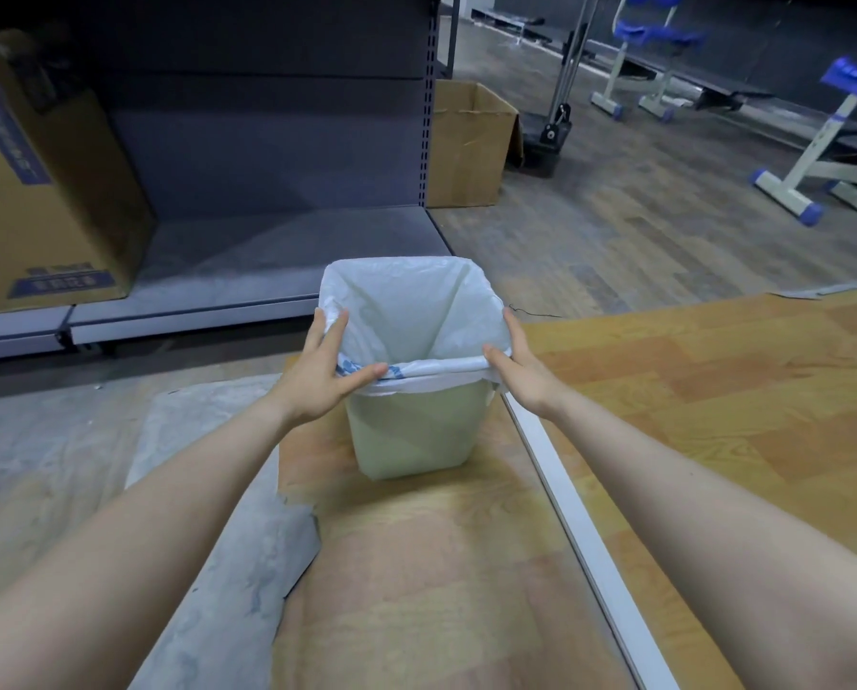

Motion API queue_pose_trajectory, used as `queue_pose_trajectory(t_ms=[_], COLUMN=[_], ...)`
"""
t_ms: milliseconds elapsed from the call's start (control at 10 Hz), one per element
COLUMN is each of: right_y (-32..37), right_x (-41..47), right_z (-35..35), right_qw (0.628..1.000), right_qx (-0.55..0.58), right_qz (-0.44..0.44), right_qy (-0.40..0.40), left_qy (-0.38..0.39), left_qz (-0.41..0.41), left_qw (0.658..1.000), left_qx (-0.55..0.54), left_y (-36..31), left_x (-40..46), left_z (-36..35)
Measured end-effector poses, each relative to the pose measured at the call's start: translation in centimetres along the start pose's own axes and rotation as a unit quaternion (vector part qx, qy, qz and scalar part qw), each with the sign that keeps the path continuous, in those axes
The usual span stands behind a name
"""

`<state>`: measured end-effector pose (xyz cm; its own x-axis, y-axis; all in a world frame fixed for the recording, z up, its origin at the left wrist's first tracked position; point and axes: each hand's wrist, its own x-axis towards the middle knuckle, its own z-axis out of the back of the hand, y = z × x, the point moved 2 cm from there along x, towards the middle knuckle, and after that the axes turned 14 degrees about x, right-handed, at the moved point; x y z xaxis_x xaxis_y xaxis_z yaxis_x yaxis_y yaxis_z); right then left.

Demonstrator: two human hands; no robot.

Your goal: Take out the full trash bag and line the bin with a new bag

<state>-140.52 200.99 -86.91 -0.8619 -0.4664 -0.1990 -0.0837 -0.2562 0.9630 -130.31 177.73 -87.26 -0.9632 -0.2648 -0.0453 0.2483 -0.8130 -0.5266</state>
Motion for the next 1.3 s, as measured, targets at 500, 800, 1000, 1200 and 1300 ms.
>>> queue_pose_trajectory(t_ms=[500, 800, 1000, 1200, 1300], right_y=[-1.0, 0.5, 5.3, 13.2, 17.7], right_x=[1.2, 1.0, 2.1, 0.8, -0.3], right_z=[-0.5, 0.7, 1.5, 1.3, 1.4], right_qw=[0.967, 0.975, 0.985, 0.977, 0.974], right_qx=[0.121, 0.013, -0.055, -0.114, -0.115], right_qz=[-0.207, -0.216, -0.156, -0.180, -0.194], right_qy=[-0.089, -0.048, -0.052, 0.008, 0.020], left_qy=[-0.013, -0.075, -0.043, 0.039, 0.047], left_qz=[0.211, 0.205, 0.197, 0.201, 0.201], left_qw=[0.939, 0.968, 0.979, 0.979, 0.979], left_qx=[-0.271, -0.128, -0.011, -0.012, -0.003], left_y=[0.0, 0.5, 0.9, -4.1, -7.3], left_x=[1.2, 1.5, 2.1, 0.8, -0.1], left_z=[-1.3, 1.2, 6.0, 11.5, 15.6])
